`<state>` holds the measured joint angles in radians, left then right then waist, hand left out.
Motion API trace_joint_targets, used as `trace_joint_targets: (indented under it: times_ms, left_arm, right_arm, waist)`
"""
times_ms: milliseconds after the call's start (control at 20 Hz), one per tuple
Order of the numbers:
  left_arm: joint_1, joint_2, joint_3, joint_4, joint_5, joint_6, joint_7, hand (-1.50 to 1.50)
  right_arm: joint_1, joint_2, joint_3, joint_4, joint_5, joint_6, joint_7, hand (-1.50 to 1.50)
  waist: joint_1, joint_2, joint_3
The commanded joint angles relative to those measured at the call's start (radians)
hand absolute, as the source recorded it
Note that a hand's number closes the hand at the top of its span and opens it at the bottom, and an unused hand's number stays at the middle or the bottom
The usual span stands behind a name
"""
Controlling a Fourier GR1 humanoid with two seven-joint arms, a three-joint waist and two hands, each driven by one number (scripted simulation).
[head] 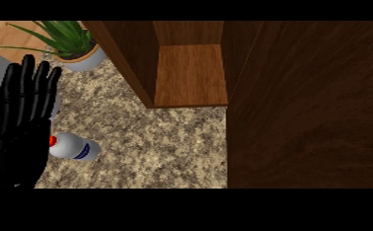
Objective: Pick up the bottled water, place it into the cabinet and close the cabinet
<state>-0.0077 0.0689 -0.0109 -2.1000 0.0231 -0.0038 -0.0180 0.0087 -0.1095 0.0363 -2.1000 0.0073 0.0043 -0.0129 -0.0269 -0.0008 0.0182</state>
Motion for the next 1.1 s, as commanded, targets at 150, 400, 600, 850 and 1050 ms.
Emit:
trace_joint_targets:
  times_ms: [150,400,600,850,1050]
  left_arm:
    - [0.037,0.017,0.197,0.018,-0.087,0.143,-0.016,-1.5]
    - [0.079,-0.066,0.257,-0.02,-0.027,0.3,0.146,-1.5]
    - [0.12,-0.065,0.257,-0.13,-0.068,0.327,0.228,-1.5]
    - [0.235,-0.069,0.094,-0.216,-0.179,0.43,0.304,-1.5]
    - [0.252,-0.069,0.08,-0.206,-0.262,0.432,0.36,-1.5]
  right_arm:
    - [0.092,0.027,-0.008,-0.056,-0.01,-0.013,-0.016,-1.5]
    - [0.194,-0.022,0.102,-0.121,-0.191,0.172,0.067,-1.5]
    - [0.353,-0.047,0.124,-0.335,-0.237,0.195,0.136,-1.5]
    - [0.49,-0.04,0.16,-0.466,-0.239,0.21,0.129,-1.5]
    - [0.559,-0.033,0.202,-0.442,-0.188,0.222,0.072,-1.5]
  waist:
    - [0.031,-0.001,-0.019]
    - [0.032,-0.006,-0.018]
    - [0.018,-0.005,-0.018]
    - [0.017,-0.004,-0.018]
    - [0.013,-0.002,-0.018]
